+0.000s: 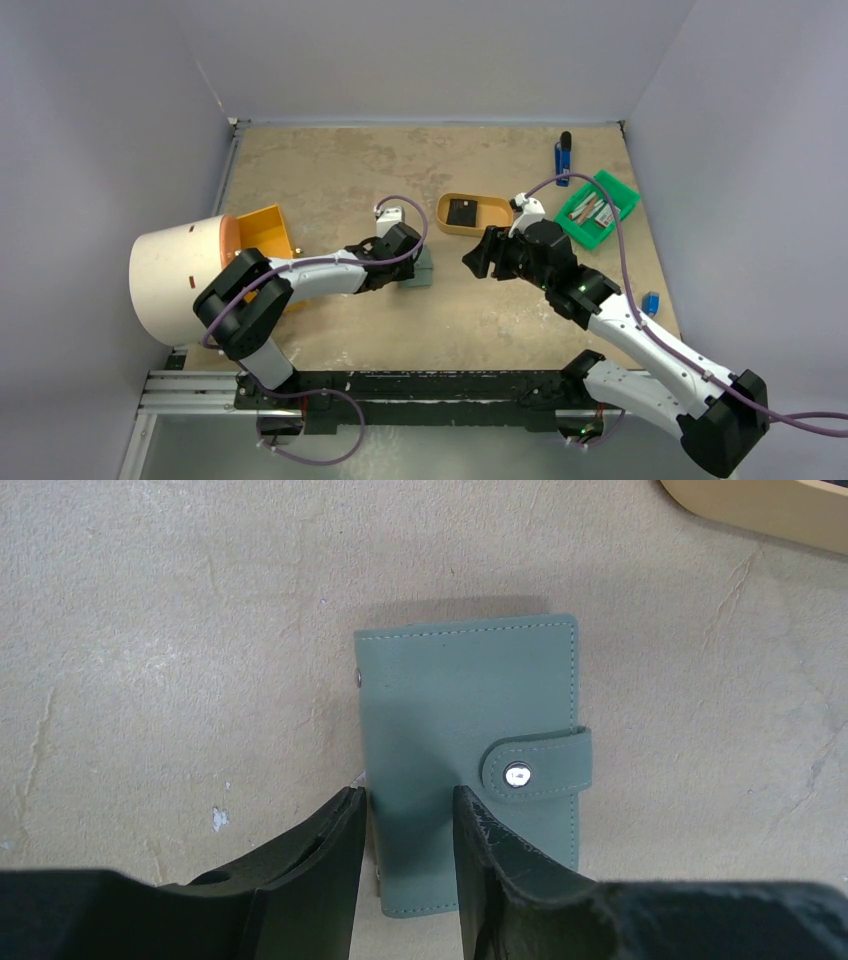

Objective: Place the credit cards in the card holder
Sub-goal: Place the card holder at the center of the board, then reset both arms

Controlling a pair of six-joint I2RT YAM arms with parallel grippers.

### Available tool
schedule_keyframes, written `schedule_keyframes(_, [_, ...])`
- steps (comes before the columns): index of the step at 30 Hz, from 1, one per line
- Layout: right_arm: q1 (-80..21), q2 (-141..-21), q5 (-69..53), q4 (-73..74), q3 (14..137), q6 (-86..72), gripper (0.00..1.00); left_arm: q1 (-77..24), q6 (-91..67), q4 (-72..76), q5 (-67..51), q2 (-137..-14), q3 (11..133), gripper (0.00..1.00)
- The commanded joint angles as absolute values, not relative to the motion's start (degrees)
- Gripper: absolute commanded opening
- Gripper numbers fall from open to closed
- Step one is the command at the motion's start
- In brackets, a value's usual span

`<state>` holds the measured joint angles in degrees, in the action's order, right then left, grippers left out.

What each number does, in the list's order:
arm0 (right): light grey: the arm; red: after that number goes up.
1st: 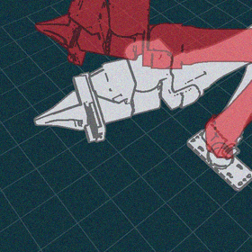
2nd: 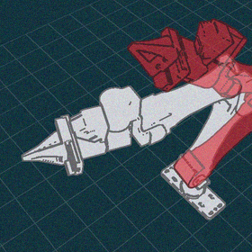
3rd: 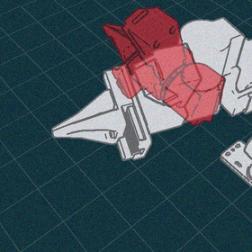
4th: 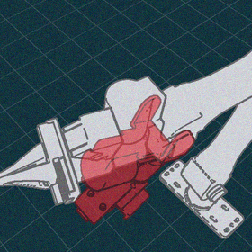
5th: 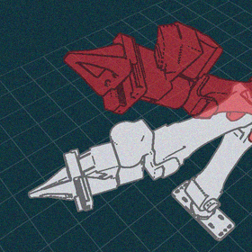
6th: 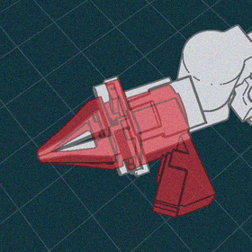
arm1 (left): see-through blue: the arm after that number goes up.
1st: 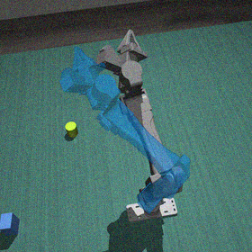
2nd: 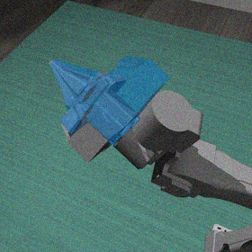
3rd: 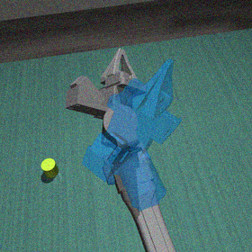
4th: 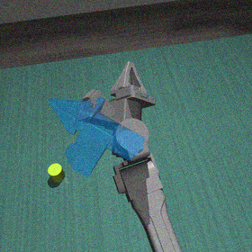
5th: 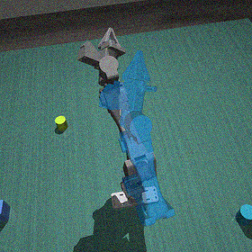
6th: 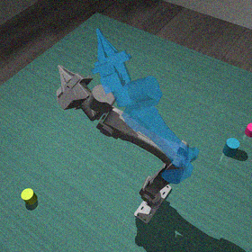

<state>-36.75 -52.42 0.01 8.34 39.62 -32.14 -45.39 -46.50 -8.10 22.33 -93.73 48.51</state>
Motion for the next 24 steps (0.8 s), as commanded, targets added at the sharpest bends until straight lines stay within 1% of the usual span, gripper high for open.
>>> schedule_keyframes(1, [-36.8,-51.6,-0.1,8.5,41.3,-32.0,0.68,-44.8,-46.7,-8.3,23.2,-93.4,47.5,0.36])
schedule_keyframes(3, [-36.7,-51.2,-0.1,9.3,41.8,-31.8,0.68,-44.9,-46.9,-8.5,23.6,-91.5,47.6,0.40])
schedule_keyframes(5, [-36.8,-50.5,-0.1,10.2,42.4,-31.0,0.70,-44.9,-46.8,-9.5,24.8,-88.7,48.2,0.48])
schedule_keyframes(7, [-36.7,-49.7,1.5,10.9,42.9,-29.8,0.72,-45.0,-46.4,-11.4,26.4,-85.6,49.5,0.54])
schedule_keyframes(9, [-36.8,-48.9,3.2,11.4,43.7,-29.0,0.74,-45.0,-45.7,-13.4,28.2,-82.5,51.1,0.58])
schedule_keyframes(14, [-36.7,-49.3,9.8,13.5,46.0,-30.1,0.78,-44.9,-44.5,-17.5,33.8,-76.4,55.5,0.62])
schedule_keyframes(16, [-36.7,-49.4,13.5,13.5,46.0,-32.4,0.79,-45.0,-46.1,-18.4,35.7,-75.9,57.4,0.63])
schedule_keyframes(18, [-36.8,-49.3,16.5,11.0,45.0,-35.4,0.80,-45.0,-52.3,-21.1,39.0,-76.0,59.5,0.62])
schedule_keyframes(19, [-36.7,-49.4,18.7,10.6,44.8,-38.1,0.83,-45.0,-56.2,-23.8,41.1,-76.3,60.9,0.62])
schedule_keyframes(20, [-36.8,-49.8,21.7,11.2,44.9,-42.0,0.90,-44.9,-59.9,-26.4,42.7,-76.6,62.2,0.64])
schedule_keyframes(21, [-36.8,-50.4,24.0,11.9,45.3,-45.5,0.94,-44.9,-62.9,-28.8,44.3,-76.7,63.2,0.64])
schedule_keyframes(23, [-36.7,-51.8,24.9,11.1,46.2,-45.3,0.99,-45.0,-66.3,-31.5,46.3,-76.5,63.9,0.66])
schedule_keyframes(24, [-36.8,-53.0,25.0,10.9,47.0,-44.0,0.99,-44.9,-65.9,-31.7,46.5,-76.2,64.0,0.67])
